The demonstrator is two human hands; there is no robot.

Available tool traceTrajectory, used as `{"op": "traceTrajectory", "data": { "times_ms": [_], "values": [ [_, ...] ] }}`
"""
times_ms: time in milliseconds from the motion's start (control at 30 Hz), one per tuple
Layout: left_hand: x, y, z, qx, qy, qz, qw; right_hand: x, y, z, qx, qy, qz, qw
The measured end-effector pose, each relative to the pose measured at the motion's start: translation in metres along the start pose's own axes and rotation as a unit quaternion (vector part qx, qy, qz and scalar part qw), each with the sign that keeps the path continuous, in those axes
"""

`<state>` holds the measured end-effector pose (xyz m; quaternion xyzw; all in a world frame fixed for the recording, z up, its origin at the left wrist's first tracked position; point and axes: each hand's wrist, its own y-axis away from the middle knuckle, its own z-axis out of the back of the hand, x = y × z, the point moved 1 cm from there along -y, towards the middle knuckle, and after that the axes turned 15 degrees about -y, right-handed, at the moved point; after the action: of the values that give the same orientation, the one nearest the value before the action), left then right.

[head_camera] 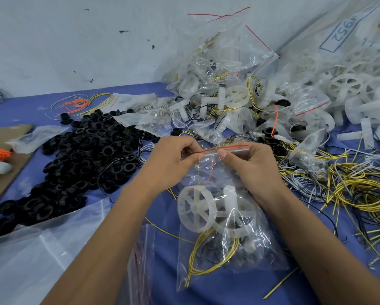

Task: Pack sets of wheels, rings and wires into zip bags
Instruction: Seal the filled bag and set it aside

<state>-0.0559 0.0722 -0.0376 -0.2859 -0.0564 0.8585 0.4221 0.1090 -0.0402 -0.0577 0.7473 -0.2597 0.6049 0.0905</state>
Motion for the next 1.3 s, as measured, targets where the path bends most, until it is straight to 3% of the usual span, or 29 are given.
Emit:
{"op": "traceTrajectory", "data": {
  "times_ms": [533, 767, 1300],
  "values": [
    [0.004, 0.001, 0.002, -0.022, 0.016, 0.014, 1.0, -0.005, -0.004, 0.005, -0.028, -0.022, 0.0, 0.999],
    [0.014, 0.002, 0.002, -0.025, 0.098, 0.065, 0.993, -0.001, -0.003, 0.007, -0.057, -0.018, -0.011, 0.998],
    [0.02, 0.003, 0.006, -0.03, 0.127, 0.105, 0.986, -0.001, -0.005, 0.008, -0.064, -0.012, -0.006, 0.998]
  ]
}}
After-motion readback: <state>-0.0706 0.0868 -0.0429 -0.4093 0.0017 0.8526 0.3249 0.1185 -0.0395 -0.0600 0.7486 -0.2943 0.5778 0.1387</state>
